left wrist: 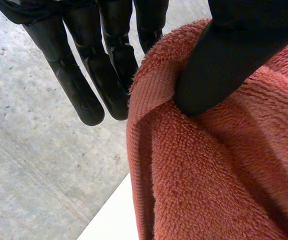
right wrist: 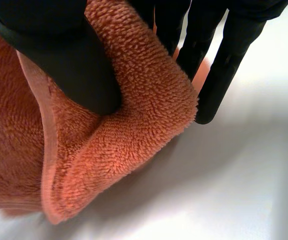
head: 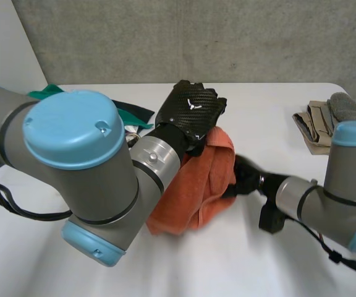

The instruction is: Fold the laundry.

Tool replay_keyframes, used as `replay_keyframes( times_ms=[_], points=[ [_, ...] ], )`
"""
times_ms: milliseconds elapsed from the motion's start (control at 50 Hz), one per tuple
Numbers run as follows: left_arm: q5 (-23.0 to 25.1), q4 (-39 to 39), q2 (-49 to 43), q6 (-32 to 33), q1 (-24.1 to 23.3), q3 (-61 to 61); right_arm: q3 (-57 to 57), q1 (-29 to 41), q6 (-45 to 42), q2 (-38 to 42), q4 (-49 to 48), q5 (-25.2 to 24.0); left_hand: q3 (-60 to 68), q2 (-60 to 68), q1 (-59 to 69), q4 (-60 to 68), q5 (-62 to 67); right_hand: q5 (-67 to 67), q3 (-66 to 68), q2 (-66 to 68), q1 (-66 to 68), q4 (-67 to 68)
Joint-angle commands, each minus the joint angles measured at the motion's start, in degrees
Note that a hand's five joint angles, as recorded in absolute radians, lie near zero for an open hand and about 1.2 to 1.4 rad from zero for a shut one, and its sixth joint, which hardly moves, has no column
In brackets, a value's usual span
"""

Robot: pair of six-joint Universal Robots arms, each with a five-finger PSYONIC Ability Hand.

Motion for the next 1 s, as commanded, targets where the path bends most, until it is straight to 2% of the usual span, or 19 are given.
replay_keyframes(
  times_ms=[20,40,80,100,160,240,300,440,540,560,580,660,700,720,760,780,840,920,1000],
  points=[
    [-3.34,-0.22,6.21,-2.95,0.75,-0.28,-8.76,-1.04,-11.1,-0.47,-7.24,9.43,12.01,11.46,16.89,11.4,14.26,15.17,13.27,13.09,19.11,12.51],
    [-4.21,-0.31,7.95,-4.0,1.28,-0.45,-11.38,-1.48,-18.53,-1.26,-7.68,13.02,12.01,11.46,16.89,11.4,14.26,15.17,13.27,13.09,19.11,12.51],
    [-4.48,-0.75,9.9,-5.33,2.33,-0.72,-13.77,-2.18,-25.77,-2.66,-7.51,16.64,12.01,11.46,16.89,11.4,14.26,15.17,13.27,13.09,19.11,12.51],
    [-4.48,-1.53,11.04,-5.94,3.12,-1.06,-15.6,-1.83,-32.51,-3.89,-8.12,19.53,12.01,11.46,16.89,11.4,14.26,15.17,13.27,13.09,19.11,12.51],
    [-4.4,-2.85,12.1,-6.65,4.18,-1.42,-19.91,-0.96,-45.27,-5.74,-8.39,23.58,12.01,11.46,16.89,11.4,14.26,15.17,13.27,13.09,19.11,12.51],
    [-4.48,-4.96,12.72,-6.65,5.06,-1.51,-24.13,3.51,-52.77,-6.01,-8.48,22.9,12.01,11.46,16.89,11.4,14.26,15.17,13.27,13.09,19.11,12.51],
    [-4.66,-5.58,12.54,-6.47,5.85,-2.03,-24.15,5.9,-53.58,-6.01,-8.39,21.5,12.01,11.46,16.89,11.4,14.26,15.17,13.27,13.09,19.11,12.51],
    [-4.57,-5.76,12.28,-6.82,12.26,-8.97,-17.92,10.12,-54.11,-5.4,-7.6,15.96,12.01,11.46,16.89,11.4,14.26,15.17,13.27,13.09,19.11,12.51],
    [-4.4,-5.23,11.84,-7.26,12.62,-13.37,-15.8,12.49,-53.93,-2.24,-6.46,15.69,12.01,11.46,16.89,11.4,14.26,15.17,13.27,13.09,19.11,12.51],
    [-4.57,-4.71,11.84,-7.7,12.19,-14.5,-16.15,12.5,-53.41,-1.45,-5.68,16.21,-9.95,-10.5,-5.07,-10.56,-7.7,15.17,13.27,13.09,19.11,12.51],
    [-4.75,-4.36,11.84,-8.14,11.92,-14.95,-16.41,12.5,-53.15,-1.18,-5.32,16.56,-18.99,-19.55,-14.11,-19.61,-16.74,15.17,13.27,13.09,19.11,12.51],
    [-5.01,-3.21,11.66,-12.52,11.65,-16.62,-17.56,13.2,-51.74,0.14,-1.81,16.31,-22.28,-22.83,-17.4,-22.89,-20.03,15.17,13.27,13.09,19.11,12.51],
    [-5.01,-3.03,12.1,-15.07,11.83,-16.98,-17.56,13.98,-51.12,0.84,-0.05,14.73,-24.46,-25.01,-19.58,-25.07,-22.2,7.21,5.31,5.12,11.15,4.55],
    [-5.01,-2.95,12.54,-17.26,11.83,-17.15,-17.73,15.29,-50.86,0.93,1.78,12.55,-26.3,-26.85,-21.42,-26.91,-24.05,-14.5,-16.39,-16.58,-10.55,-17.15],
    [-5.27,-2.86,12.72,-18.95,12.09,-17.24,-18.17,15.92,-50.77,0.58,3.38,10.51,-26.49,-27.04,-21.61,-27.1,-24.24,-48.36,-50.25,-50.44,-44.41,-51.01],
    [-5.71,-2.68,12.89,-19.56,12.18,-17.24,-18.35,16.27,-50.6,0.23,4.6,9.46,-26.49,-27.04,-21.61,-27.1,-24.24,-54.83,-56.73,-56.91,-50.89,-57.49],
    [-8.52,-2.33,14.03,-20.27,13.93,-17.41,-19.83,15.31,-48.93,-0.73,5.32,11.81,-26.49,-27.04,-21.61,-27.1,-24.24,-54.83,-56.73,-56.91,-50.89,-57.49],
    [-9.32,-2.86,14.12,-20.88,14.12,-17.85,-20.55,10.94,-48.31,-3.45,7.42,14.89,-27.49,-28.04,-22.61,-28.1,-25.24,-54.83,-56.73,-56.91,-50.89,-57.49],
    [-9.32,-2.77,14.04,-21.24,13.59,-19.52,-20.63,5.13,-49.62,-5.13,10.49,14.03,-30.51,-31.07,-25.63,-31.13,-28.26,-54.83,-56.73,-56.91,-50.89,-57.49]
  ],
)
